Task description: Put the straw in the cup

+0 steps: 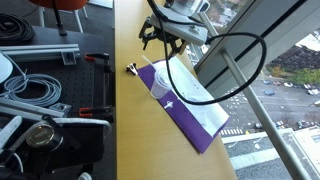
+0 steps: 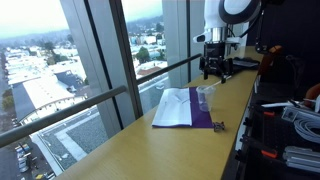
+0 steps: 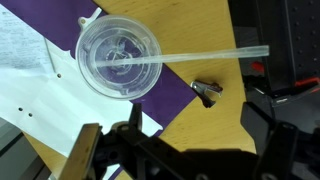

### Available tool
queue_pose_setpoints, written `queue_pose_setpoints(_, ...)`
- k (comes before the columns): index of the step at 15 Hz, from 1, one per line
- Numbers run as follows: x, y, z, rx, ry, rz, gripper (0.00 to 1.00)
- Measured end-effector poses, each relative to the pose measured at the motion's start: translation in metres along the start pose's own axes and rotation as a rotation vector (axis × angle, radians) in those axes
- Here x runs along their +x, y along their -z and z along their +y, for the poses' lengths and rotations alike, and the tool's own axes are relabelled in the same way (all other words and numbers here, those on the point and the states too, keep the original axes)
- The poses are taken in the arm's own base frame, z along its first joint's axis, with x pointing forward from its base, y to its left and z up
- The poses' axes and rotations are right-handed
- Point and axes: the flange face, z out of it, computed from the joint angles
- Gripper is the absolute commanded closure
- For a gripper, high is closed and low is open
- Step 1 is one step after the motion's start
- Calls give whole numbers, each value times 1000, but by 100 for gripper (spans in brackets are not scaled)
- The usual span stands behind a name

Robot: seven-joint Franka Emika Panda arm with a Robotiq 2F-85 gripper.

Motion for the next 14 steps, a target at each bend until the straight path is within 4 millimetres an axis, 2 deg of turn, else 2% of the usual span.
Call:
queue_pose_setpoints(4,-16,7,-7,-7,-1,0,0)
queue_pose_setpoints(9,-33,22,-32,-25,8,4,0)
queue_pose_setpoints(14,-54,29,-32,-36,-21,11,0)
